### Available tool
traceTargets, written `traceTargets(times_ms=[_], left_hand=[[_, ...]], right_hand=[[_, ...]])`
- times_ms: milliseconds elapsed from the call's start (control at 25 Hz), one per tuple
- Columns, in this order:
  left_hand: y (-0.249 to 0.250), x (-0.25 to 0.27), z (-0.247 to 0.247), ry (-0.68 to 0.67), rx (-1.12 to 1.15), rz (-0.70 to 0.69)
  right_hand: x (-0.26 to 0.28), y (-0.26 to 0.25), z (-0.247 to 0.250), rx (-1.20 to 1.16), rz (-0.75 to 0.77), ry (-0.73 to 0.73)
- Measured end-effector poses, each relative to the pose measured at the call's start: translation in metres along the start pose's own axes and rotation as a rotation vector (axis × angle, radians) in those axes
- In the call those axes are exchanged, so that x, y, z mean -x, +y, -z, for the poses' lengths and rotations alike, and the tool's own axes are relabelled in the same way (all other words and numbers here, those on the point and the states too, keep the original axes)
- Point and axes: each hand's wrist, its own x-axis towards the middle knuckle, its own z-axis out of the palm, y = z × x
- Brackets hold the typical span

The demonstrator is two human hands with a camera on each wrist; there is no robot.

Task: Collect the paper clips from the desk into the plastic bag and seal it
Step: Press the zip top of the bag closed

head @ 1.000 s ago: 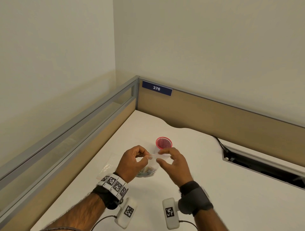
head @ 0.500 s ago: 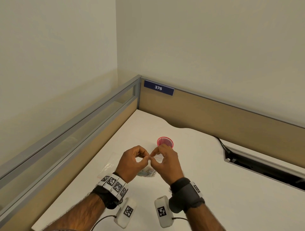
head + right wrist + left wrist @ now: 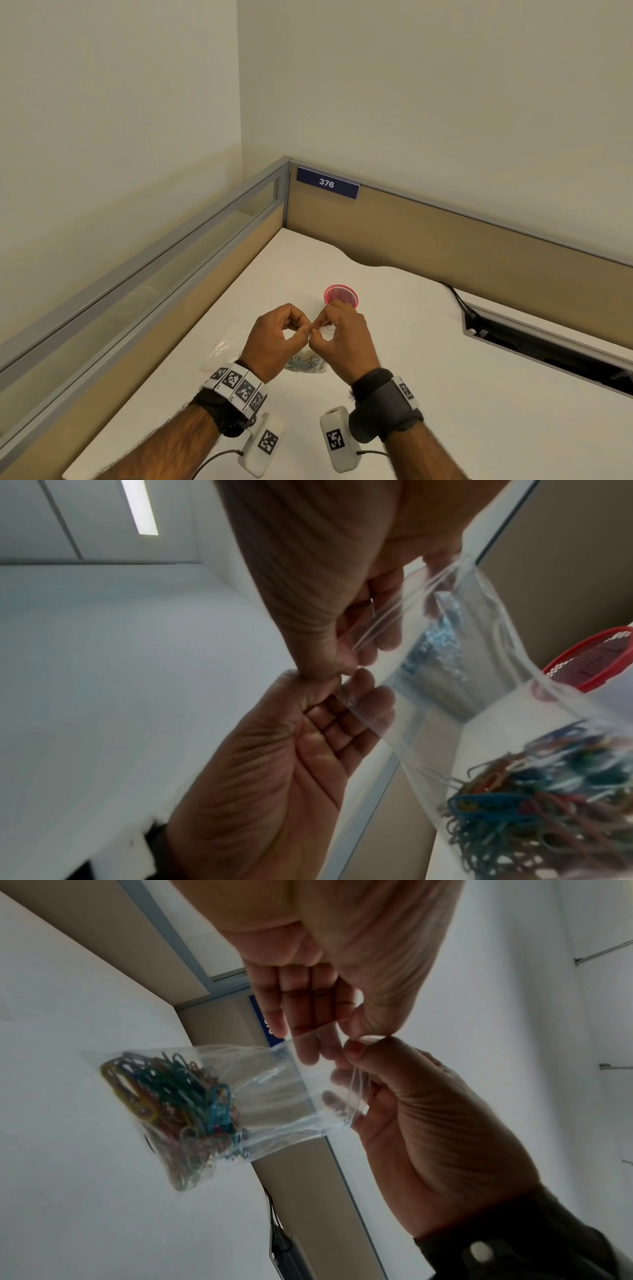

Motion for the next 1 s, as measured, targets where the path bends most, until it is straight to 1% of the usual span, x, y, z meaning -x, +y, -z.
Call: traceTargets(times_ms=[160, 320, 440, 520, 680, 800, 840, 960, 1000], left_hand=[[0.003, 0.000, 0.001, 0.000, 0.018, 0.016], [0.005, -0.003, 0.005, 0.029, 0.091, 0.068], [0.004, -0.005, 0.010, 0.046, 0.143, 0.100], [0.005, -0.005, 0.010, 0.040, 0.196, 0.116], [0.008, -0.008, 0.011, 0.024, 0.305, 0.133], [0.006, -0.009, 0.013, 0.023, 0.344, 0.137], [0.005, -0.009, 0.012, 0.022, 0.347, 0.139], [0.004, -0.011, 0.011, 0.014, 0.406, 0.130], [0.005, -0.011, 0.011, 0.018, 0.417, 0.131]], right_hand=[[0.001, 0.003, 0.006, -0.002, 0.010, -0.006], [0.004, 0.015, 0.016, -0.036, 0.014, -0.003], [0.007, 0.029, 0.024, -0.087, 0.014, 0.008], [0.009, 0.033, 0.028, -0.164, -0.001, 0.029], [0.010, 0.035, 0.031, -0.397, -0.106, 0.035], [0.007, 0.033, 0.032, -0.592, -0.198, 0.058], [0.006, 0.032, 0.031, -0.629, -0.220, 0.038], [0.006, 0.029, 0.024, -0.612, -0.260, -0.085], [0.007, 0.027, 0.021, -0.599, -0.267, -0.093]])
